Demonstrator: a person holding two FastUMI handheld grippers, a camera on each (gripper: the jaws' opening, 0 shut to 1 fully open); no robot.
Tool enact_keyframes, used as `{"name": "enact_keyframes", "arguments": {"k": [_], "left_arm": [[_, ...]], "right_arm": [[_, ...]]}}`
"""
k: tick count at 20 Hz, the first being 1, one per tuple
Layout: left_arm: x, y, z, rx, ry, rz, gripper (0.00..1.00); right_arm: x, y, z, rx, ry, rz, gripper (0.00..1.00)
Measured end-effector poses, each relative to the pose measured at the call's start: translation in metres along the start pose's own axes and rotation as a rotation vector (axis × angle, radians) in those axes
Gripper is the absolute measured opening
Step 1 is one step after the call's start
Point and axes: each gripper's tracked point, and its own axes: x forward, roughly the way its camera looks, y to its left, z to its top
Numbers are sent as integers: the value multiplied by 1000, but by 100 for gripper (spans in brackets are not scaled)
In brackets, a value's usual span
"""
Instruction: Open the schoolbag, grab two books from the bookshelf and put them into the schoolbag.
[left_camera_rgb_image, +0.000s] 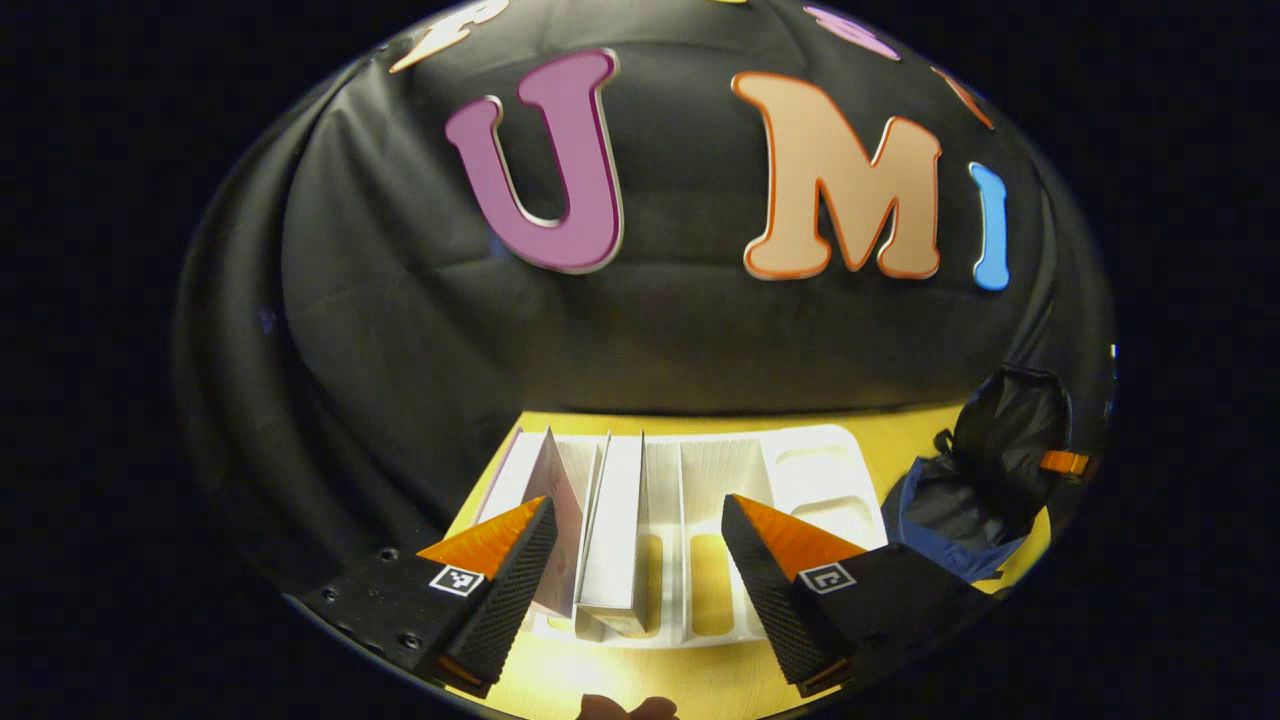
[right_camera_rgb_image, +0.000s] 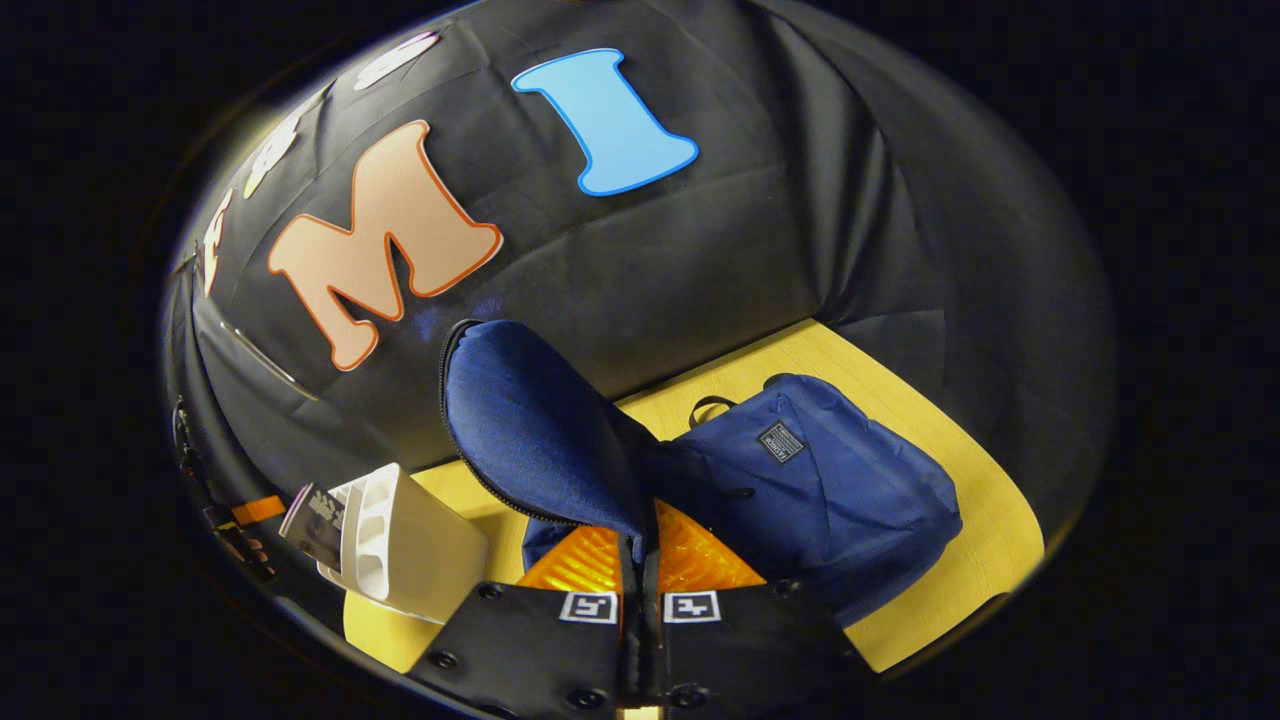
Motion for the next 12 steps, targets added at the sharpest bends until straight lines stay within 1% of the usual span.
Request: {"name": "enact_keyframes", "arguments": {"k": [5, 7, 8, 9, 10, 11, 12], "left_arm": [[29, 7, -31, -23, 210, 1, 96], [36, 7, -38, -11, 270, -4, 95], [36, 7, -44, 2, 298, -12, 94], [34, 5, -46, 14, 326, -29, 93], [35, 5, -50, 25, 355, -42, 84], [35, 4, -52, 32, 377, -42, 78], [35, 6, -54, 39, 390, -39, 66]], "right_arm": [[0, -1, -2, 16, 2, 3, 3], [1, 0, -2, 25, 1, 4, 2], [2, -1, -2, 30, 6, 5, 3], [1, -1, -3, 34, 8, 5, 2], [2, -1, -2, 36, 8, 5, 2], [2, -1, -3, 38, 8, 4, 2], [3, -1, -4, 38, 9, 4, 2]]}}
